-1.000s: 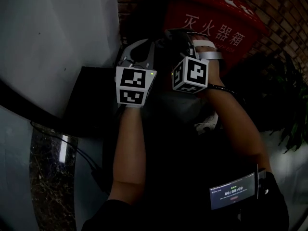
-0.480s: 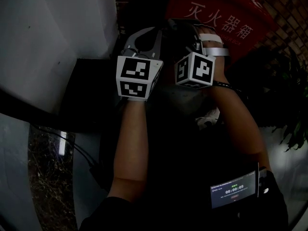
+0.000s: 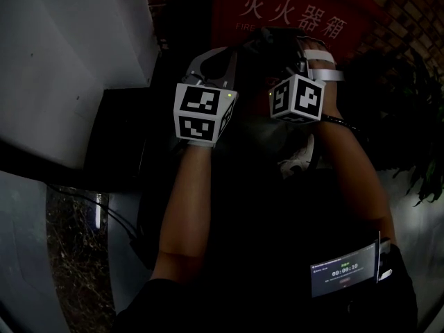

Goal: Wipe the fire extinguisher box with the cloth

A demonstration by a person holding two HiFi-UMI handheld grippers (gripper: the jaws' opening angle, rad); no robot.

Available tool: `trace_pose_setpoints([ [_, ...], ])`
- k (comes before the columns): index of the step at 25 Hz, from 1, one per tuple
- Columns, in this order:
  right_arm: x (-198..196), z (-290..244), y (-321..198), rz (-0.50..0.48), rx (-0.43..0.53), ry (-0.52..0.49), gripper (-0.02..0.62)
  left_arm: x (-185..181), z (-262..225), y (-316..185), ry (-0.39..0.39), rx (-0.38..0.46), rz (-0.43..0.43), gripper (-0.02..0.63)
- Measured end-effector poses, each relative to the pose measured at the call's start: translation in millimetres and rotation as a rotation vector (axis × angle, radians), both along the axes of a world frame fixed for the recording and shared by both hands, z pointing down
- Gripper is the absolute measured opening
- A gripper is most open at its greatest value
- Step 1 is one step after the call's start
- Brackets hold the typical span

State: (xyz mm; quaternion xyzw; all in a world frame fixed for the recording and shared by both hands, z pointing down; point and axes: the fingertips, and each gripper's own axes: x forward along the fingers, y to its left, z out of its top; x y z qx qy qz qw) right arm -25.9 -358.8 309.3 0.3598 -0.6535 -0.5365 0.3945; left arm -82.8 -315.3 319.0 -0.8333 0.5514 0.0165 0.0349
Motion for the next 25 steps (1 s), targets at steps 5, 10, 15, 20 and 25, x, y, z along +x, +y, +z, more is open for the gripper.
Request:
trace_pose_setpoints([
  [5, 47, 2, -9, 0.063, -0.001, 0.009, 0.038, 27, 6, 0, -0.030, -0.002, 0.027, 0.003],
  [10, 99, 1, -18, 0.137, -0.009, -0.004, 0.038, 38, 19, 0, -0.064, -0.020, 0.040, 0.003],
  [15, 147, 1, -26, 0.202, -0.007, 0.003, 0.038, 41, 29, -3, -0.115, -0.048, 0.034, 0.003],
  [20, 180, 7, -33, 0.257, -0.023, -0.009, 0.038, 38, 29, -2, -0.124, -0.042, 0.027, 0.003],
  [25, 199, 9, -35, 0.311, -0.050, -0.024, 0.038, 24, 20, 2, -0.108, -0.025, 0.011, 0.003],
])
